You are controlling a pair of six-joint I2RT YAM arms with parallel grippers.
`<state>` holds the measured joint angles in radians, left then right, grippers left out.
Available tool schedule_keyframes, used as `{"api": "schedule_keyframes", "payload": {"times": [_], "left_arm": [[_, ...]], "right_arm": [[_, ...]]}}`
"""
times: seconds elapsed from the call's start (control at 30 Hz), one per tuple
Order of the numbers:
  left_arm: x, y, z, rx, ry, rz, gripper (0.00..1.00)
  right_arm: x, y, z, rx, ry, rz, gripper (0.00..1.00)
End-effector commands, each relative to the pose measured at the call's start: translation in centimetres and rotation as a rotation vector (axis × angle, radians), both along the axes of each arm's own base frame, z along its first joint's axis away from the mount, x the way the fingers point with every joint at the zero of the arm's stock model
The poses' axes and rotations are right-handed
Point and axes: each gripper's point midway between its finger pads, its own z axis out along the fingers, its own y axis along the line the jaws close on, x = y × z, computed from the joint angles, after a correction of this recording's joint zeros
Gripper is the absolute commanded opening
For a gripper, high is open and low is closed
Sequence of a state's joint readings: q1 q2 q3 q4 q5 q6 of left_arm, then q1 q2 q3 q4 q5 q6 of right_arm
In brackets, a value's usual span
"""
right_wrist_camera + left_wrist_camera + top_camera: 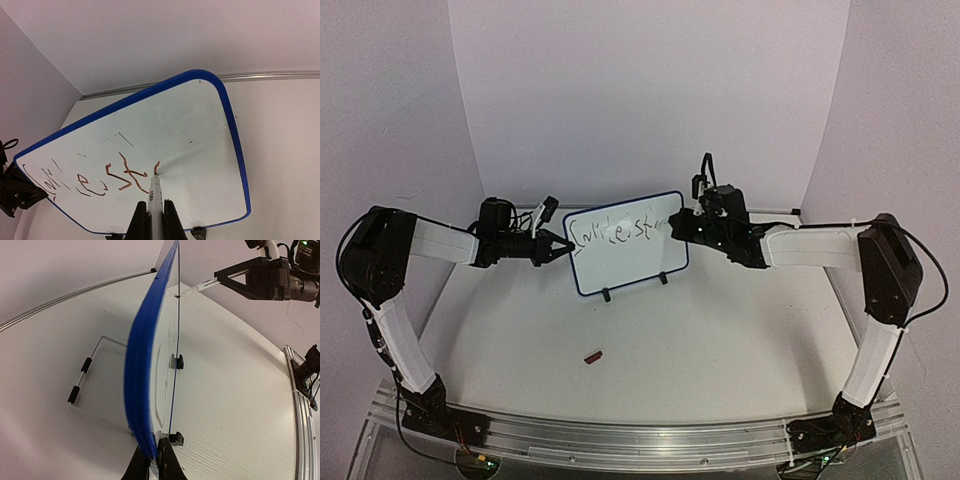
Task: Write a sentence on the whiteboard
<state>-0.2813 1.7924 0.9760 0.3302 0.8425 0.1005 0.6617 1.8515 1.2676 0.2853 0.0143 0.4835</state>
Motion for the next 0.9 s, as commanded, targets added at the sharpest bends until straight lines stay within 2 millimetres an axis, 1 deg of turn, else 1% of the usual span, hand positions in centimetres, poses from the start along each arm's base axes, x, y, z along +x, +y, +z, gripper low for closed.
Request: {"api": "schedule_keyframes", "payload": {"times": [0.0,0.17,0.43,0.87], "left_arm": [[0.8,1.0,-2.0,0.095,0.002,0.057,0.00],[0.7,1.0,-2.0,0.095,0.003,0.057,0.00],[0.8,1.0,-1.9,0.096,0.002,0.058,0.00],[0.7,1.0,-1.9,0.097,0.002,0.058,0.00]], "right_arm": [[0.4,-0.7,0.0,-0.009,-0.007,-0.031,0.00],[0.7,-0.8,1.4,-0.013,-0.038,-0.041,0.00],[1.0,-0.9,1.9,-0.025,-0.045,-0.056,0.00],[1.4,-0.9,5.4,-0.009,-0.120,-0.057,0.00]]}}
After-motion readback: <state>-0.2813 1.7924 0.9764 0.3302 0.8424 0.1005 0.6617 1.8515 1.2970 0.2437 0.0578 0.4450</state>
